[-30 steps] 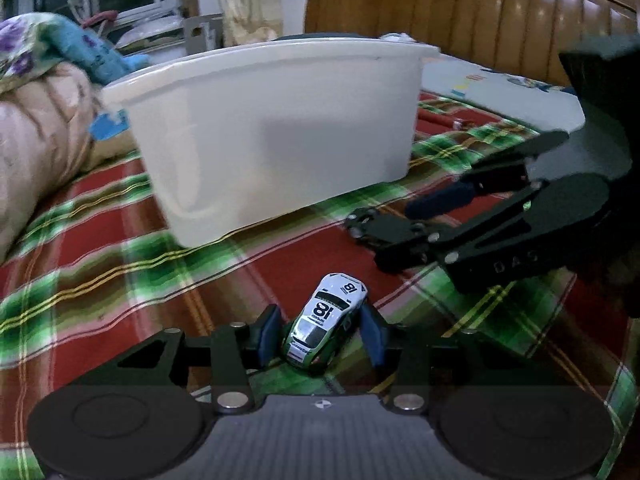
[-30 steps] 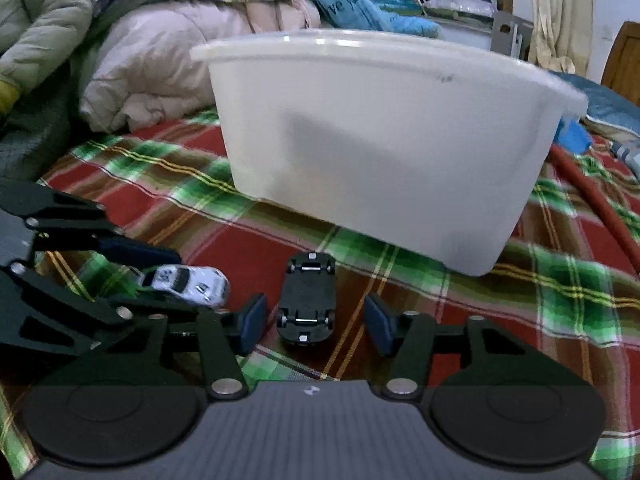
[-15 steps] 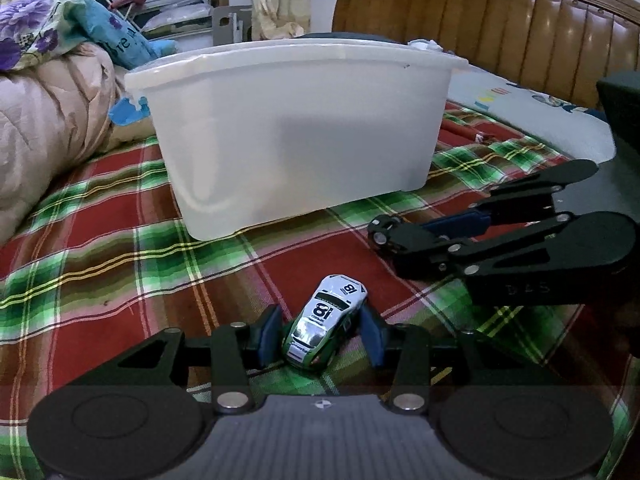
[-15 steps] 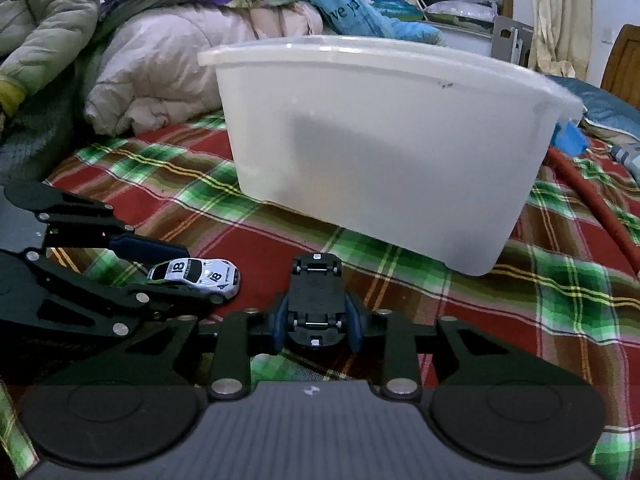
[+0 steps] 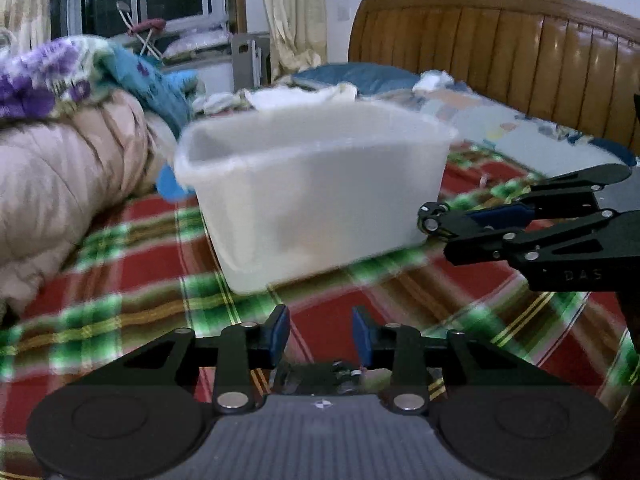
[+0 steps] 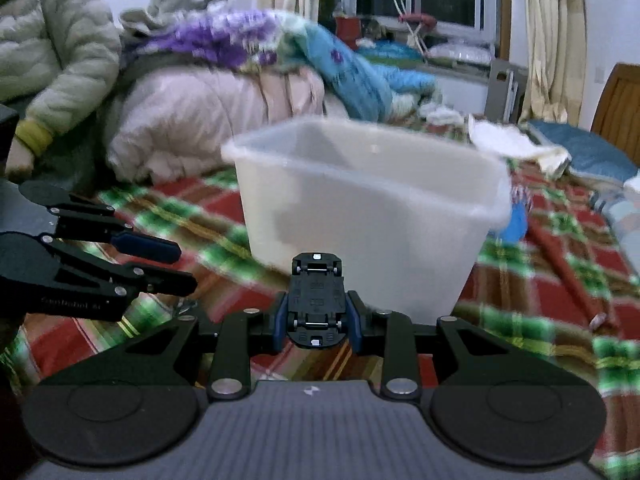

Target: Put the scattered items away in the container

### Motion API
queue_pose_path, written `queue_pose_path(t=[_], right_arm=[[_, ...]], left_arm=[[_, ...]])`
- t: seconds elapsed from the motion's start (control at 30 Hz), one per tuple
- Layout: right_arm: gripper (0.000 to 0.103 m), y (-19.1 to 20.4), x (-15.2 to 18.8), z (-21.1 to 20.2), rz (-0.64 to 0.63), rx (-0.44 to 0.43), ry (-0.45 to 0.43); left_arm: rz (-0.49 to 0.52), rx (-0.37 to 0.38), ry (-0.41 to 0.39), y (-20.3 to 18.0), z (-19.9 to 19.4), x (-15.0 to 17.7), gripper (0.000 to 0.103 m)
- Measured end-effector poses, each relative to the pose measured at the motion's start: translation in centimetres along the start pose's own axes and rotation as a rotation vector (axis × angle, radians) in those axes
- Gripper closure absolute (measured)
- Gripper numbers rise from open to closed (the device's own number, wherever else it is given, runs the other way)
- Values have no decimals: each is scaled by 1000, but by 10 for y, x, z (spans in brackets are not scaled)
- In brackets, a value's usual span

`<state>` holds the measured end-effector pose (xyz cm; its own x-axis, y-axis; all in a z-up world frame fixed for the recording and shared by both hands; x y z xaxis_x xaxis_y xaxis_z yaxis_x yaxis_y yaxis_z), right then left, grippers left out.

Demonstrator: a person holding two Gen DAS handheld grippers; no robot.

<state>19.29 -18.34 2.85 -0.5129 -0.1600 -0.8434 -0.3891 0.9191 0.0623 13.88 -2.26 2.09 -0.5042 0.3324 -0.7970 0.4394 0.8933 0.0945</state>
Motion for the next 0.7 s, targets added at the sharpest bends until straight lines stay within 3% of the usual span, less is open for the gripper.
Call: queue_pose_path(t=[0.27, 0.43, 0.5, 0.53, 0.6, 0.7], right_arm=[[70, -1, -61, -29, -28, -6, -125], [70, -7, -91, -22, -66, 20, -159], [70, -4, -89, -22, -77, 15, -163], [70, -3, -84, -22, -78, 10, -161], [70, -3, -71, -21, -61, 0, -149], [70, -6, -50, -21, -16, -17, -118]], left_arm=[[-24, -24, -91, 24, -32, -62, 64], [63, -45, -130, 26, -34, -93, 63], [114, -9, -98, 17, -27, -80, 57], [136, 8, -80, 11, -21, -66, 48], [163, 54, -52, 1, -6, -31, 41], [191, 141, -18, -7, 18, 11, 41]])
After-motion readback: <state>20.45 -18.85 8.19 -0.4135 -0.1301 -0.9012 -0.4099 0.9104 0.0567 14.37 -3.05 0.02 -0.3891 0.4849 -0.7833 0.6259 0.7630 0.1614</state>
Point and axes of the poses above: each gripper's, at about its wrist camera, not at the fingertips, and z roughly the way its jaws point, y to its left, x to its underside, the point moved 3 cm from there along z, roughly the way its jaws point, and after that the axes turned 5 degrees about z, right-handed, at the moved point
